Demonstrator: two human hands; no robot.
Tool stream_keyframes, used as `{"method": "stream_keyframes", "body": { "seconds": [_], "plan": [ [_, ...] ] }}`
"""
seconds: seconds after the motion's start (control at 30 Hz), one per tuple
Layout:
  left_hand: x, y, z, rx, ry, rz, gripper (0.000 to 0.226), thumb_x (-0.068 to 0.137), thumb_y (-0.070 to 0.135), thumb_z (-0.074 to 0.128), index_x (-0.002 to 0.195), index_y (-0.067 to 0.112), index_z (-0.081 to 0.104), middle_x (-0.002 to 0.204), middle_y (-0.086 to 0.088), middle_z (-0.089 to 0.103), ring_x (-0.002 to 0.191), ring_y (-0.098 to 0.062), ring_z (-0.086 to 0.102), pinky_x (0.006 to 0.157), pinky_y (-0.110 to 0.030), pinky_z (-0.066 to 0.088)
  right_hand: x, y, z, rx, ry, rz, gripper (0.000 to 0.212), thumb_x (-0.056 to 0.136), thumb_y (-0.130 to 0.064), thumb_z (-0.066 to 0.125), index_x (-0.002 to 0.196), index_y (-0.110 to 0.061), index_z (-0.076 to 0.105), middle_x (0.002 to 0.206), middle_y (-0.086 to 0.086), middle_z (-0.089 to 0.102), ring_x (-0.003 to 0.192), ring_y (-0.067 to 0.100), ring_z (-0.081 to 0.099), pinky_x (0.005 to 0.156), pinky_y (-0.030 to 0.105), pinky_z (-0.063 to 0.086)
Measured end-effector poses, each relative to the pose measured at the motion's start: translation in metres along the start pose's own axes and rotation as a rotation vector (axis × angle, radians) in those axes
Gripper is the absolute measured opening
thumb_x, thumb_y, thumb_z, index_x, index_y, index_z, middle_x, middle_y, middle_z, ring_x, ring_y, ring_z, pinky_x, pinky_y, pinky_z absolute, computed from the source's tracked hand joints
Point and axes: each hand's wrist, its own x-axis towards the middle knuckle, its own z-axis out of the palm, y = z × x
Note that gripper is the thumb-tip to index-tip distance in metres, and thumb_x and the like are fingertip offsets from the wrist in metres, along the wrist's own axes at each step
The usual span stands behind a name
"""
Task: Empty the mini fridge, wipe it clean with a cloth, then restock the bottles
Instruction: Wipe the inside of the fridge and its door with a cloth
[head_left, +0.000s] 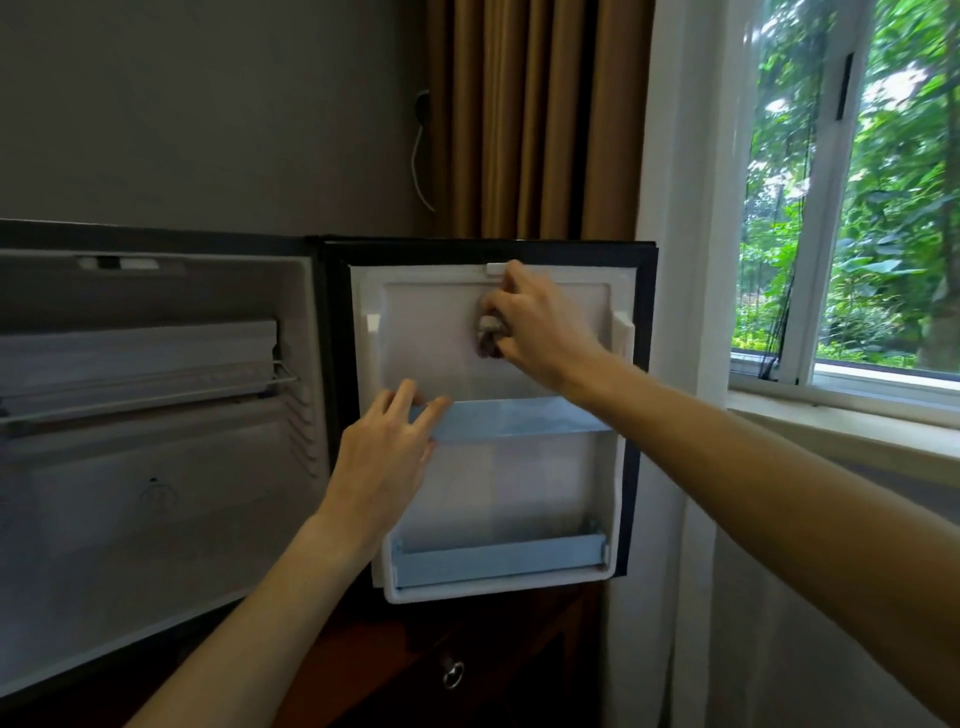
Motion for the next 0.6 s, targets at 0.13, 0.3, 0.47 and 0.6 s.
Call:
{"method": "stream_keyframes", "body": {
  "seconds": [0.13, 0.3, 0.47, 0.6],
  "plan": [
    [0.001, -0.001, 0.001, 0.033, -0.005, -0.007, 0.053, 0.077, 0.015, 0.082, 0.128, 0.018, 0.064, 0.114, -0.01, 0.056, 0.091, -0.027, 0.059, 0.051, -0.034, 0.052, 0.04, -0.06, 0.025, 0.048, 0.04, -0.1, 0.028, 0.086, -0.022, 0.071, 0.112, -0.01, 0.066, 0.134, 0.011, 0.045, 0.111, 0.024, 0.048, 0.084, 0.033, 0.052],
    [0.0, -0.001, -0.001, 0.051, -0.006, -0.002, 0.056, 0.072, 0.014, 0.086, 0.124, 0.016, 0.066, 0.116, -0.012, 0.058, 0.09, -0.03, 0.061, 0.048, -0.035, 0.051, 0.047, -0.08, 0.031, 0.05, 0.058, -0.107, 0.028, 0.086, -0.02, 0.07, 0.112, -0.012, 0.064, 0.139, 0.012, 0.043, 0.114, 0.025, 0.047, 0.079, 0.029, 0.054],
    [0.002, 0.001, -0.004, 0.084, -0.038, -0.008, 0.054, 0.073, 0.021, 0.085, 0.123, 0.02, 0.064, 0.111, -0.012, 0.055, 0.088, -0.03, 0.058, 0.044, -0.034, 0.047, 0.011, -0.015, 0.015, -0.025, -0.016, -0.051, 0.029, 0.082, -0.02, 0.07, 0.109, -0.011, 0.065, 0.13, 0.012, 0.046, 0.111, 0.029, 0.049, 0.079, 0.041, 0.055],
    [0.003, 0.002, -0.008, 0.044, -0.043, -0.018, 0.052, 0.074, 0.018, 0.084, 0.122, 0.02, 0.065, 0.105, -0.011, 0.054, 0.086, -0.03, 0.058, 0.044, -0.036, 0.05, -0.029, 0.044, -0.003, -0.054, -0.031, 0.045, 0.028, 0.085, -0.023, 0.069, 0.111, -0.014, 0.065, 0.12, 0.009, 0.048, 0.104, 0.026, 0.049, 0.08, 0.041, 0.055]
  ]
}}
